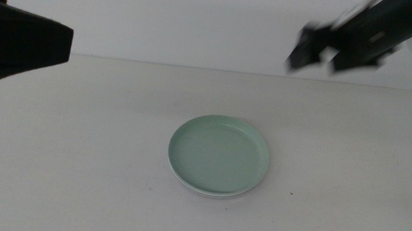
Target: Stack the three bowls on top of each other.
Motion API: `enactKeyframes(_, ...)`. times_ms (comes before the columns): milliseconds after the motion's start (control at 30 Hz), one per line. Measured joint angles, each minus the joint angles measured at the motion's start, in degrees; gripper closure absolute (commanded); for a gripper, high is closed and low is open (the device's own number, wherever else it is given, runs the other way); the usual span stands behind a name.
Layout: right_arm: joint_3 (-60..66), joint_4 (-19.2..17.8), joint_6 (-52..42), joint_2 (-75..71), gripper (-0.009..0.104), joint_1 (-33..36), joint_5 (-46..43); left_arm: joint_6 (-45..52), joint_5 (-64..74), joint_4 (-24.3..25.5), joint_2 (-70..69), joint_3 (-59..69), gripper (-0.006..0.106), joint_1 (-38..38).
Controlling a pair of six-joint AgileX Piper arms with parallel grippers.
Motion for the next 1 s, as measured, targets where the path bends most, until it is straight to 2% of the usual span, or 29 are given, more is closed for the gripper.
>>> enactKeyframes(267,14.82,-4.87,0.46,-23.09,0.006,-3.69,-8.42,0.0,0.0,0.0,0.0,0.0,0.007,0.0)
enactKeyframes(533,39.14,-6.39,2.7,-43.55,0.006,-3.93,-27.31,0.0,0.0,0.0,0.0,0.0,0.007,0.0)
enactKeyframes(733,43.16,-6.47,3.34,-48.46,0.006,-3.95,-33.63,0.0,0.0,0.0,0.0,0.0,0.007,0.0)
enactKeyframes(1000,43.28,-6.47,3.6,-48.59,0.006,-3.95,-34.32,-0.11,-4.28,-0.55,-1.33,3.28,0.007,0.0)
